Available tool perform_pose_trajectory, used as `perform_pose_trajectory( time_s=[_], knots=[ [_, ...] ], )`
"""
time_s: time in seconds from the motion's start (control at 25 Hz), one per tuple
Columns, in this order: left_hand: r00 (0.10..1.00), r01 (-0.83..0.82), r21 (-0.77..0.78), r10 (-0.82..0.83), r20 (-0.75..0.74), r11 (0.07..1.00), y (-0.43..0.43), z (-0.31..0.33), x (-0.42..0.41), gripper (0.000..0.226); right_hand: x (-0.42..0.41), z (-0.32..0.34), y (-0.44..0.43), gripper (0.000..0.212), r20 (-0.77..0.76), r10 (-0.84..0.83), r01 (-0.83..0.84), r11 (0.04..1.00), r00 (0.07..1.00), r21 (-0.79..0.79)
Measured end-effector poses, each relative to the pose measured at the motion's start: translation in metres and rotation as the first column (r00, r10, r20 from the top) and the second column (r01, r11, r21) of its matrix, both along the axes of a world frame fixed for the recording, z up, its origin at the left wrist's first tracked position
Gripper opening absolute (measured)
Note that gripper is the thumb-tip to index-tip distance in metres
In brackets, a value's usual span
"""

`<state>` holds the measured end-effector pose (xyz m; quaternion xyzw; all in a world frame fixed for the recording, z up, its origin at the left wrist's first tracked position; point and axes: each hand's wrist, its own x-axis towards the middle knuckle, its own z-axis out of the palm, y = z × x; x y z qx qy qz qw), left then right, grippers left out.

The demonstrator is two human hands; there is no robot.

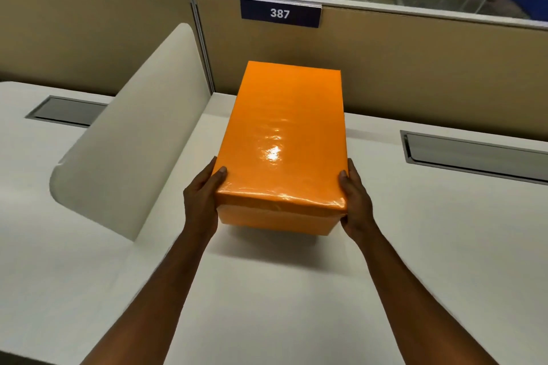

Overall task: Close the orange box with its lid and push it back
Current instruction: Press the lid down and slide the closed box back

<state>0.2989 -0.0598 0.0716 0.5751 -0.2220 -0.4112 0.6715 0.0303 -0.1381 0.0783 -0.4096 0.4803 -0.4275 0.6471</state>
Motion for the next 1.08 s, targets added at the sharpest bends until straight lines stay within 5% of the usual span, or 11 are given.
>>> perform_pose_trajectory(
  time_s=[0.44,0.88,1.0,1.08],
  knots=[
    [0.984,-0.161,-0.003,0.160,0.075,0.987,-0.052,-0.015,0.112,0.050,0.124,-0.007,-0.063,0.049,-0.006,0.042,-0.043,0.998,0.999,-0.046],
    [0.934,-0.200,0.064,0.170,0.314,0.978,-0.076,-0.024,0.149,0.046,0.172,-0.026,-0.087,0.047,-0.002,0.019,-0.019,0.999,1.000,-0.041],
    [0.819,-0.255,0.085,0.169,0.549,0.963,-0.077,-0.015,0.150,0.043,0.180,-0.031,-0.086,0.046,-0.010,-0.011,0.011,0.999,1.000,-0.033],
    [0.623,-0.326,0.060,0.166,0.764,0.944,-0.080,-0.007,0.146,0.042,0.188,-0.030,-0.084,0.047,-0.017,-0.034,0.034,0.999,0.999,-0.024]
  ],
)
